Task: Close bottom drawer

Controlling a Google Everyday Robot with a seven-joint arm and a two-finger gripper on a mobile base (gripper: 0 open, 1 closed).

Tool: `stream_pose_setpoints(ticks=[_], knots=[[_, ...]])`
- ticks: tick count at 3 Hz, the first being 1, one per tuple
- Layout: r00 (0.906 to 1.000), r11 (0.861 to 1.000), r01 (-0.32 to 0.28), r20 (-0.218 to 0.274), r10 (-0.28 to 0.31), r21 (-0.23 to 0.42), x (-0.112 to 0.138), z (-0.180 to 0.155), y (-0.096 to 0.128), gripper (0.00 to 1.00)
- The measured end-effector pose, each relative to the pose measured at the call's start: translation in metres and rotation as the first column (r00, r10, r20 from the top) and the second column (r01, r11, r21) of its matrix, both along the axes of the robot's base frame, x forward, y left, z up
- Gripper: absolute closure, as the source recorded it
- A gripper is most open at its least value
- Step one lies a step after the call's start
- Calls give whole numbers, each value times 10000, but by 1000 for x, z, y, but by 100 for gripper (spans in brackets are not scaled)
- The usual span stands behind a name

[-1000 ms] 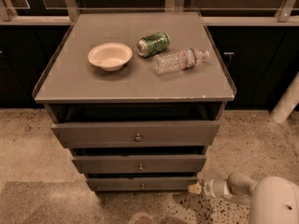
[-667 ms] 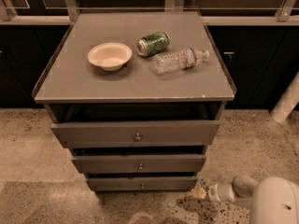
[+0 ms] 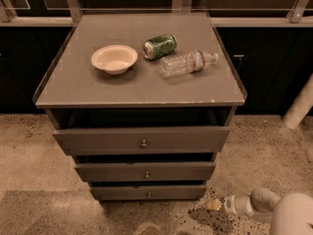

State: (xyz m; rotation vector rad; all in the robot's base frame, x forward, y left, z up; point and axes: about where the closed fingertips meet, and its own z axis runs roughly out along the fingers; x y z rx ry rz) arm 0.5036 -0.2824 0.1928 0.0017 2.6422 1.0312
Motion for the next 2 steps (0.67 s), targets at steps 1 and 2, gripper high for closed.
stream_pose_setpoints(ticks=[1, 2], knots=[[10000, 10000, 32, -3, -32, 8, -1, 0, -2, 80], [10000, 10000, 32, -3, -32, 8, -1, 0, -2, 59]])
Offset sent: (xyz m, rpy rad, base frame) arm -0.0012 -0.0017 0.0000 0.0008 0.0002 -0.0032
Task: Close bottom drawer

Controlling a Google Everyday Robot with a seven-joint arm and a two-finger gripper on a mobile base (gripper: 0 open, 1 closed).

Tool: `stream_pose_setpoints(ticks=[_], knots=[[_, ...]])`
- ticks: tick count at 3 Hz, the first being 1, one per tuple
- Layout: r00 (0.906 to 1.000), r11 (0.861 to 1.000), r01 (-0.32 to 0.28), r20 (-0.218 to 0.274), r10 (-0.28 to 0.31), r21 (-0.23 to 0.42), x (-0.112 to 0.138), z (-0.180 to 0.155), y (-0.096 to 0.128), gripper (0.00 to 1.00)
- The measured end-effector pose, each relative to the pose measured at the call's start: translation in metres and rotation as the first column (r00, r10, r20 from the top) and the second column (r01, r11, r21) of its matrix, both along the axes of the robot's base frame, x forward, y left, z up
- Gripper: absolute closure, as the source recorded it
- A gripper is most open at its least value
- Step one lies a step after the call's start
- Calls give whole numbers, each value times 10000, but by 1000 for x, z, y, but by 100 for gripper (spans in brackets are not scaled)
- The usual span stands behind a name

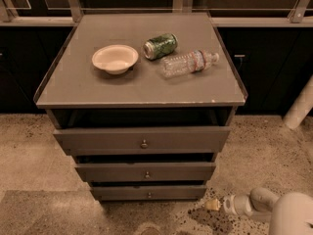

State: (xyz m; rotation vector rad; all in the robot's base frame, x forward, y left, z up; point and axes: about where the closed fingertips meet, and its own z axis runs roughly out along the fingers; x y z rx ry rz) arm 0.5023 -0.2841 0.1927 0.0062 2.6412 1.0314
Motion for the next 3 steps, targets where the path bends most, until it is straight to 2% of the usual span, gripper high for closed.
stream_pose_setpoints(ticks=[2, 3], knots=[[10000, 10000, -1, -1, 1, 1, 0, 0, 0, 12], [10000, 10000, -1, -1, 1, 2, 0, 0, 0, 0]])
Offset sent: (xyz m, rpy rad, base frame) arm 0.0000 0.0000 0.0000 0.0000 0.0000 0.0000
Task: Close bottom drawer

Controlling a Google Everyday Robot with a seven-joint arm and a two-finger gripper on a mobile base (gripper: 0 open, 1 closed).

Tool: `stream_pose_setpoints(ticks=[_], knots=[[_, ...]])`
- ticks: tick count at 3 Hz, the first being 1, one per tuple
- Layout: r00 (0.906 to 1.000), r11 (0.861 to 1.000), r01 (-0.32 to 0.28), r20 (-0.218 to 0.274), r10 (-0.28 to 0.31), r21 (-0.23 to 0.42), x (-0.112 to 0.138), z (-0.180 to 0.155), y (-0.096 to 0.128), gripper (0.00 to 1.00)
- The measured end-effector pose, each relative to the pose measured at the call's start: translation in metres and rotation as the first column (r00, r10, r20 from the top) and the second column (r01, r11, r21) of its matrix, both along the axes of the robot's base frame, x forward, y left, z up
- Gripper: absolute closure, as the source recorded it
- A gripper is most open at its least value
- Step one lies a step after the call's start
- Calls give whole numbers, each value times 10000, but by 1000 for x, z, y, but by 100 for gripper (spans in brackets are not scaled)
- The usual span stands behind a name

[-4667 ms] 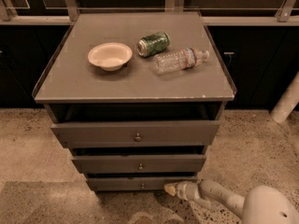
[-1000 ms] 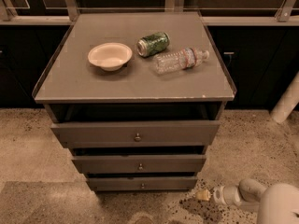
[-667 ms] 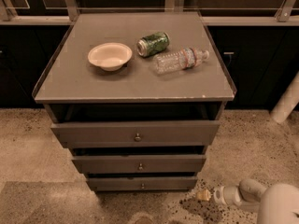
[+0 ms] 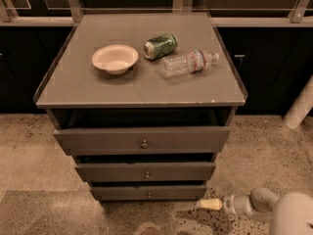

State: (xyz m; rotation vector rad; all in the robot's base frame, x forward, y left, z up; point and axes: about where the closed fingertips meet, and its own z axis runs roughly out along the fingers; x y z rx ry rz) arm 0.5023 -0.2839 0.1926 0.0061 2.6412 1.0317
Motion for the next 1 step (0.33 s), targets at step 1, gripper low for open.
stream_pose_setpoints(ticks=[1], knots=[[10000, 10000, 0, 0, 0, 0, 0, 0, 0, 0]])
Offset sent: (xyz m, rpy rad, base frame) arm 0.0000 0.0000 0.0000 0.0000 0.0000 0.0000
